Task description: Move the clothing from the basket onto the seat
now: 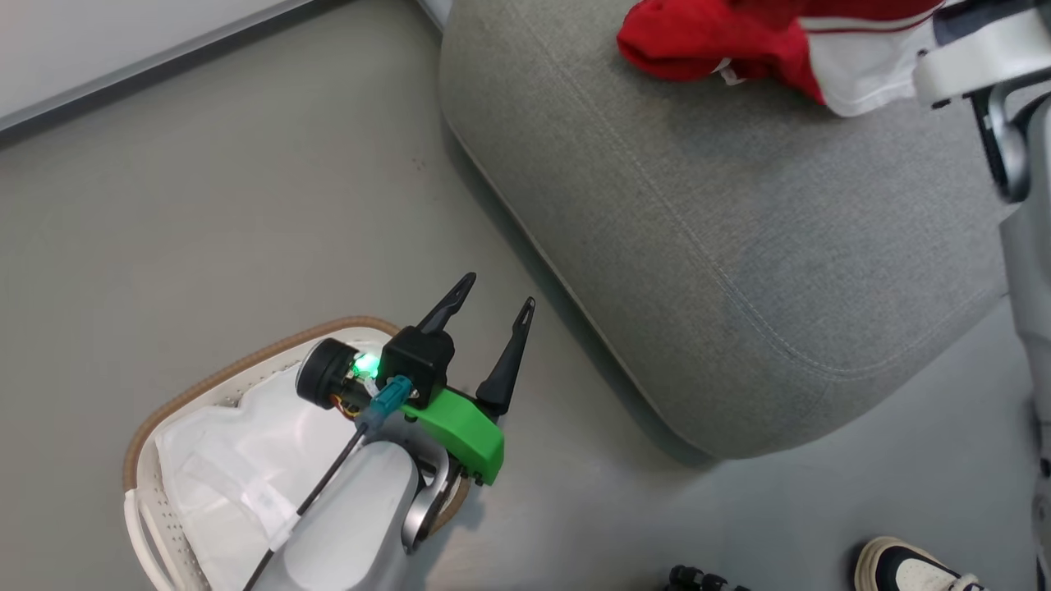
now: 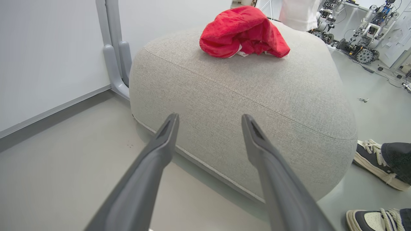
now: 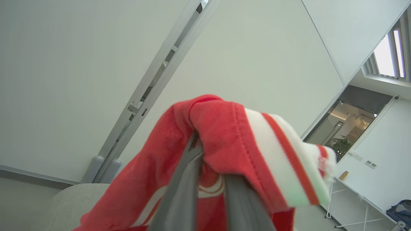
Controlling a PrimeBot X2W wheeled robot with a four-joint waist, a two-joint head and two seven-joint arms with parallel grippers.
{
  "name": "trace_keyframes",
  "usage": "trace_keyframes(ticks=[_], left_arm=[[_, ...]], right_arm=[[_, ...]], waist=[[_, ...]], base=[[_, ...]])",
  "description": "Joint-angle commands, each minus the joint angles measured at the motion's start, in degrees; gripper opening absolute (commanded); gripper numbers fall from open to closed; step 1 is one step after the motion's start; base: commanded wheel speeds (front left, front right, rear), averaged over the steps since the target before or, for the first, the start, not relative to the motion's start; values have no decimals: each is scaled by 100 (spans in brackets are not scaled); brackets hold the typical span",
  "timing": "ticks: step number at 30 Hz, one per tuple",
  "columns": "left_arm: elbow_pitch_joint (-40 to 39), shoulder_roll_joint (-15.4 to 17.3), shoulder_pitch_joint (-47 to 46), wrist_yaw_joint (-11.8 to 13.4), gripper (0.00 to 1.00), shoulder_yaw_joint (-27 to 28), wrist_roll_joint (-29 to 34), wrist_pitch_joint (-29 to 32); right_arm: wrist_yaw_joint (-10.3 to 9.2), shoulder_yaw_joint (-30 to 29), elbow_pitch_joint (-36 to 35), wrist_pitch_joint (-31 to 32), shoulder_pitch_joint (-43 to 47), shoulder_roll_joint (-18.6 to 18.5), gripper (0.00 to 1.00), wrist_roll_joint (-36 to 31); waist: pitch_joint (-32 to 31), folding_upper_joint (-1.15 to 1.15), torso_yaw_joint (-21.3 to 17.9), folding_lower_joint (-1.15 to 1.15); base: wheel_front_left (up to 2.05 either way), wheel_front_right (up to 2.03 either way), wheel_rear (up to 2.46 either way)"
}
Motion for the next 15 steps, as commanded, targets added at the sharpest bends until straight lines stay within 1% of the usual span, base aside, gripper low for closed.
trace_keyframes(ticks=[1,5,8,15], left_arm=[[-15,79,-137,-14,100,29,74,-19],[0,101,-249,-32,100,15,103,-20],[12,111,-363,-43,100,1,119,-20],[20,169,-567,-59,100,-19,144,-20]], right_arm=[[-8,-69,101,-9,-180,-59,0,-106],[-8,-328,443,-9,-600,-238,0,-305],[-8,-641,750,-9,-863,-355,0,-522],[-8,-1294,1360,-9,-1059,-367,0,-926]], waist=[[206,0,171,0],[462,0,323,0],[693,0,486,0],[1137,0,803,0]], base=[[0,0,0],[0,0,0],[0,0,0],[0,0,0]])
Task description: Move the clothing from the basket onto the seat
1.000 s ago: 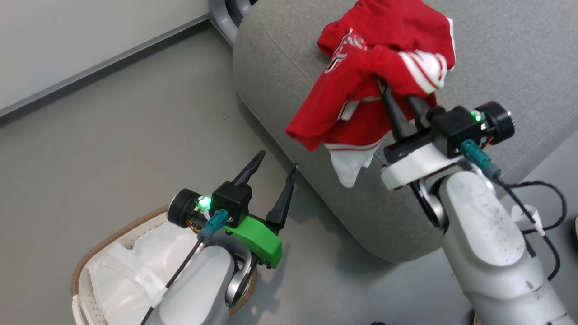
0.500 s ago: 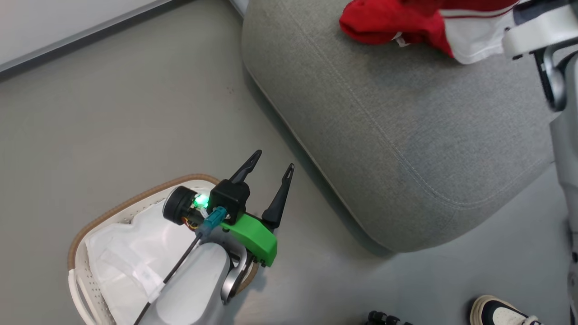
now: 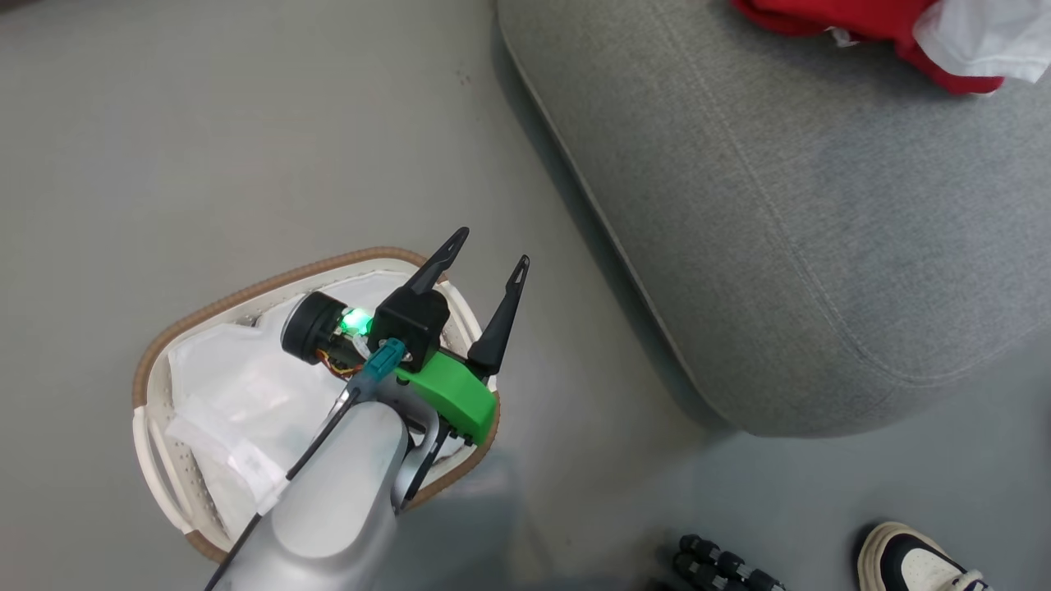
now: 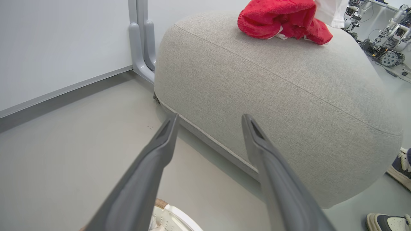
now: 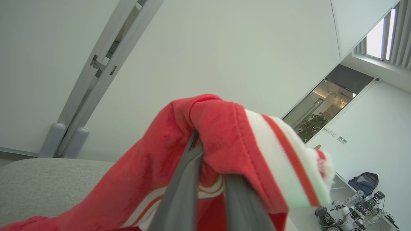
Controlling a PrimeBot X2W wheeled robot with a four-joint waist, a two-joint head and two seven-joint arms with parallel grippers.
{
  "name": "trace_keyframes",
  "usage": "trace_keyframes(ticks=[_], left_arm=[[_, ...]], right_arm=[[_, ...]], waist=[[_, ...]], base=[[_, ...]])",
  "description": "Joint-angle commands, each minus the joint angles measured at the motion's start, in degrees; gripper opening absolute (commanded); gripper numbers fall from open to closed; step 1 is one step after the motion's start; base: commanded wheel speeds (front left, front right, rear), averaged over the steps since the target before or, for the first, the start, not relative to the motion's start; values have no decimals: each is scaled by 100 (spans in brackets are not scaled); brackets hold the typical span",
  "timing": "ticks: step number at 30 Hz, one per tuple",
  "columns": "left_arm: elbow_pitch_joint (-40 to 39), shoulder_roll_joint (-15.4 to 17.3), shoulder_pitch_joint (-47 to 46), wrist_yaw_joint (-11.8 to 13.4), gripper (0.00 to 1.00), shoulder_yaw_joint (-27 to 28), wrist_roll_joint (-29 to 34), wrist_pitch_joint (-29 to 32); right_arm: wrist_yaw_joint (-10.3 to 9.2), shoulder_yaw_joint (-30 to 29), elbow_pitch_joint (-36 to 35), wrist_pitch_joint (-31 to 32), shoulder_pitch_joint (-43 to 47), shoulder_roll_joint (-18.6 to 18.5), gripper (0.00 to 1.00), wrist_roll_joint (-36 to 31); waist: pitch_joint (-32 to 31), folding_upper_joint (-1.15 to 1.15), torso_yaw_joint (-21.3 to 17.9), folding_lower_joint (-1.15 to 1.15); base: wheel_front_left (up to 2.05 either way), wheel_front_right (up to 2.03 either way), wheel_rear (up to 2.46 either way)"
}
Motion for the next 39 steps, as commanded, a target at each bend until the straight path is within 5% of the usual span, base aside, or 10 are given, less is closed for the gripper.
trace_keyframes(ticks=[1,15,17,18,19,27,39], left_arm=[[5,60,-151,-24,100,-5,5,-20],[19,100,-483,-17,100,76,56,-20],[24,96,-477,-15,100,89,58,-20],[30,94,-474,-16,100,98,57,-20],[46,96,-466,-16,100,110,55,-20],[72,95,-315,21,100,252,46,-20],[-80,57,179,207,100,706,78,-20]], right_arm=[[-8,-151,89,-9,12,-24,0,-88],[-8,-1674,758,-9,656,187,0,-751],[-8,-1856,748,-9,746,258,32,-787],[-8,-1917,714,-9,786,310,73,-804],[-8,-1971,692,-9,861,374,100,-812],[-8,-2144,445,-9,1413,686,100,-587],[-8,-1463,13,-9,2487,986,100,-22]], waist=[[368,0,335,0],[896,0,782,0],[904,0,785,0],[900,0,781,0],[882,0,771,0],[563,0,665,0],[-183,0,747,0]], base=[[0,0,0],[0,0,0],[0,0,0],[0,0,0],[0,0,0],[0,0,0],[0,0,0]])
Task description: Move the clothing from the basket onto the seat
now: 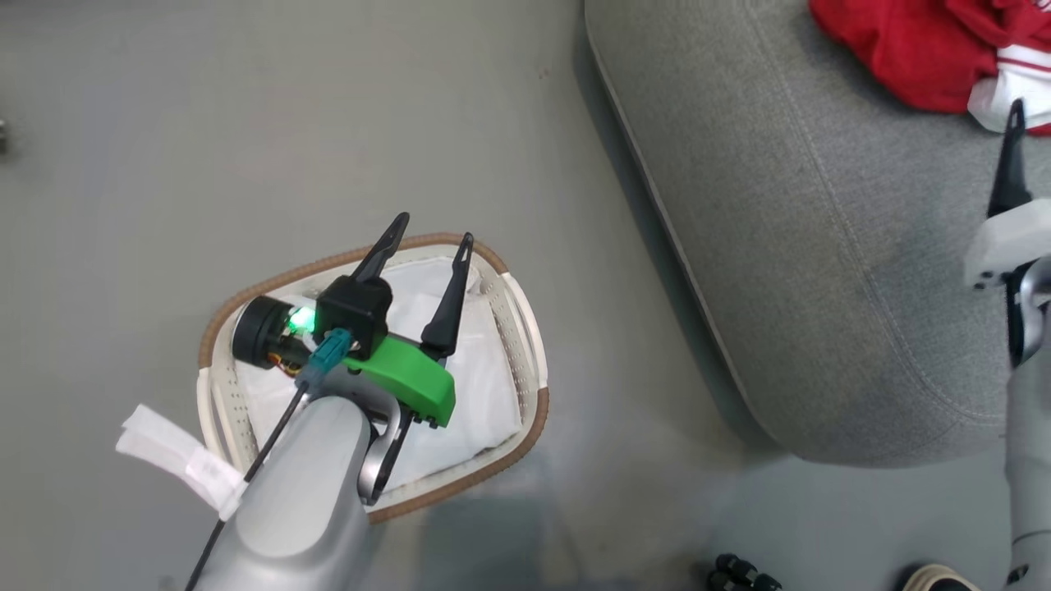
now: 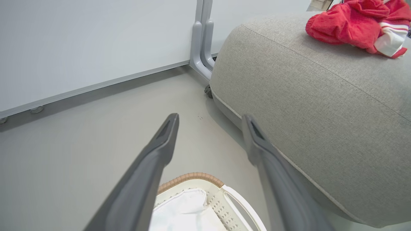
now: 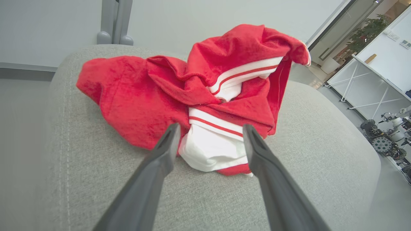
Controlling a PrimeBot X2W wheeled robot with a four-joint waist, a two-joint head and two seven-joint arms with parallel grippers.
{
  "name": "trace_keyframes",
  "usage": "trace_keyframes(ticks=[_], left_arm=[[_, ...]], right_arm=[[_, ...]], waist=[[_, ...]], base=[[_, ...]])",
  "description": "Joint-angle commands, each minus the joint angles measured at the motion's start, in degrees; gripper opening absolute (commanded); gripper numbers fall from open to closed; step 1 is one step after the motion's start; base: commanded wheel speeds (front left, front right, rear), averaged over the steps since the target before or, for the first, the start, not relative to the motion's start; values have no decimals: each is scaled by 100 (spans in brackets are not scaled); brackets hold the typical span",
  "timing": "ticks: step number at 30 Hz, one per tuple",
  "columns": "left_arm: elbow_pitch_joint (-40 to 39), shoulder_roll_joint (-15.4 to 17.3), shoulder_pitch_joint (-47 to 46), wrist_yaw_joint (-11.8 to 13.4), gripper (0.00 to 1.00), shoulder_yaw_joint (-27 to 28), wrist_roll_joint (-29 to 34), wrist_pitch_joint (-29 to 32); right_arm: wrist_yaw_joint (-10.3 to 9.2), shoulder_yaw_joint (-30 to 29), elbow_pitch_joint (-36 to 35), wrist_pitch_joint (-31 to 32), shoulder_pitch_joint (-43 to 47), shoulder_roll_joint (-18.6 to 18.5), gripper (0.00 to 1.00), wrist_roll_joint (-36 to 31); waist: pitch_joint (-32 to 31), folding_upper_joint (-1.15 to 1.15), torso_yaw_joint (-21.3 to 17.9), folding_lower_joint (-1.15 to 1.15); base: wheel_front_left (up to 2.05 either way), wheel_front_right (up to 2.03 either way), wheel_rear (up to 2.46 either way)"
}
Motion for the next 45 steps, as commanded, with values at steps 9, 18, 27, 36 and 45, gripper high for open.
trace_keyframes(ticks=[9,18,27,36,45], left_arm=[[-401,-37,685,316,100,735,235,-20],[-591,-112,1192,507,100,1317,501,-20],[-664,-158,1719,601,100,1802,636,-20],[-889,-179,2255,642,100,2057,908,-19],[-986,-192,2715,519,100,2279,811,-20]], right_arm=[[-8,732,-636,-9,742,265,100,564],[-8,1215,-876,-9,1072,512,100,882],[-8,1686,-769,-9,1370,639,100,1068],[-8,1889,-837,-9,1874,651,100,1477],[-8,2087,-875,-9,2393,653,100,1851]], waist=[[-745,0,505,0],[-1136,0,934,0],[-1562,0,1189,0],[-1910,0,1350,0],[-2272,0,1465,0]], base=[[0,0,0],[0,0,0],[0,0,0],[0,0,0],[0,0,0]])
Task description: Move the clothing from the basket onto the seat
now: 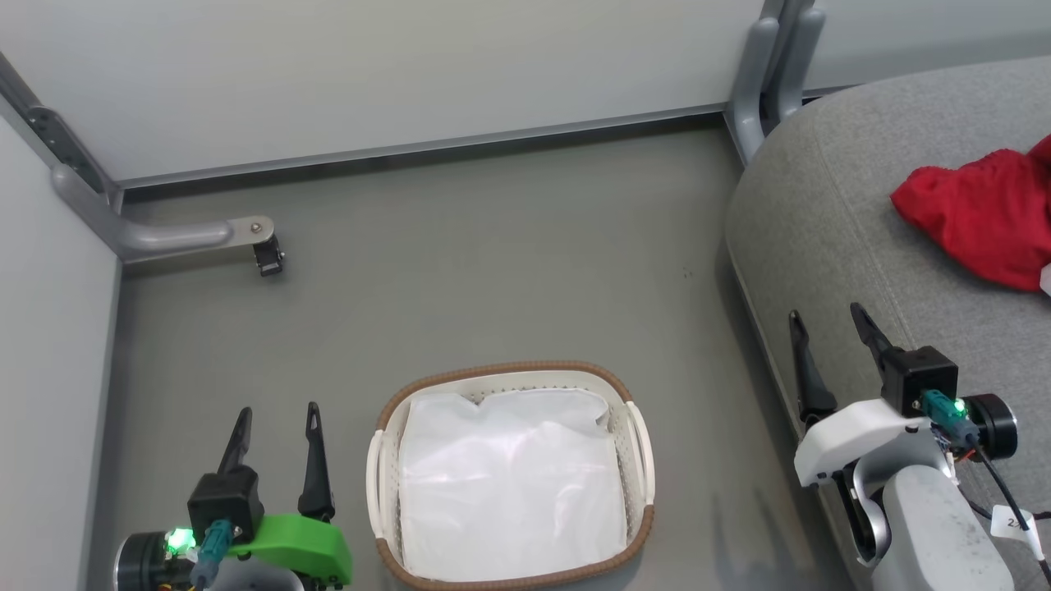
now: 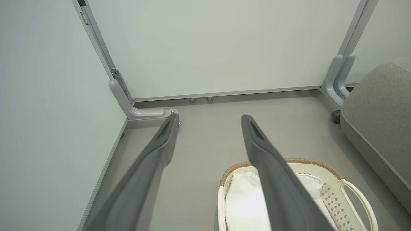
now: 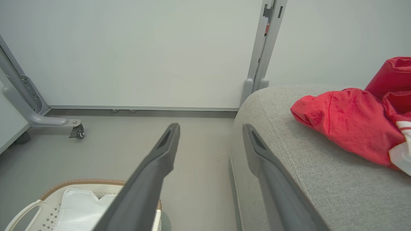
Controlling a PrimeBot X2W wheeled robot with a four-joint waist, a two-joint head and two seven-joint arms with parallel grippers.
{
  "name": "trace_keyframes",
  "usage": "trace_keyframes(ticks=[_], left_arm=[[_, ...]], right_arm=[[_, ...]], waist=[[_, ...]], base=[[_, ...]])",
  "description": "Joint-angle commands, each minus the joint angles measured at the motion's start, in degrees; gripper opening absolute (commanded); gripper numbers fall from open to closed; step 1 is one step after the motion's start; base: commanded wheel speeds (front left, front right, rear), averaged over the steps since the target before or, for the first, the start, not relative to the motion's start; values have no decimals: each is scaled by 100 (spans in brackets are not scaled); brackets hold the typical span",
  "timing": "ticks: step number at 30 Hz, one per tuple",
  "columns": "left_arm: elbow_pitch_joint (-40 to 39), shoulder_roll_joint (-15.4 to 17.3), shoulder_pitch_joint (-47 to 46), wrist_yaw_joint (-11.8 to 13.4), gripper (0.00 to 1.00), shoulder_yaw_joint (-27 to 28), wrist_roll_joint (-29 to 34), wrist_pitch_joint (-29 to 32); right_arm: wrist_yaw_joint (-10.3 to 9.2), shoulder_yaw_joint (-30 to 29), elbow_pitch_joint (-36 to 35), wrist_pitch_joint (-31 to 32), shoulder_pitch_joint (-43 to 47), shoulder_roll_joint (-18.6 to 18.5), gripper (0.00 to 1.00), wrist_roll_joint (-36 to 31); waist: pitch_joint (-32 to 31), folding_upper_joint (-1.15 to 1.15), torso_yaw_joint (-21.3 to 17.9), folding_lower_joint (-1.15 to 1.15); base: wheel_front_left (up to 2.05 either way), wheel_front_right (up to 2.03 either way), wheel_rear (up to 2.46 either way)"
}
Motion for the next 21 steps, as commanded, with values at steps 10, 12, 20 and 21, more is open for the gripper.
trace_keyframes(ticks=[10,12,20,21], left_arm=[[13,5,515,-23,100,103,-166,-19],[12,4,576,-20,100,92,-203,-19],[181,-22,620,-77,0,71,-451,48],[249,-30,629,-75,0,52,-434,40]], right_arm=[[-8,152,103,-9,525,-24,100,252],[-8,192,125,-9,575,-24,100,284],[0,227,207,18,635,36,0,305],[0,238,262,11,693,52,0,287]], waist=[[-461,0,88,0],[-510,0,94,0],[-566,0,96,0],[-566,0,96,0]], base=[[0,0,0],[0,0,0],[0,0,0],[0,0,0]])
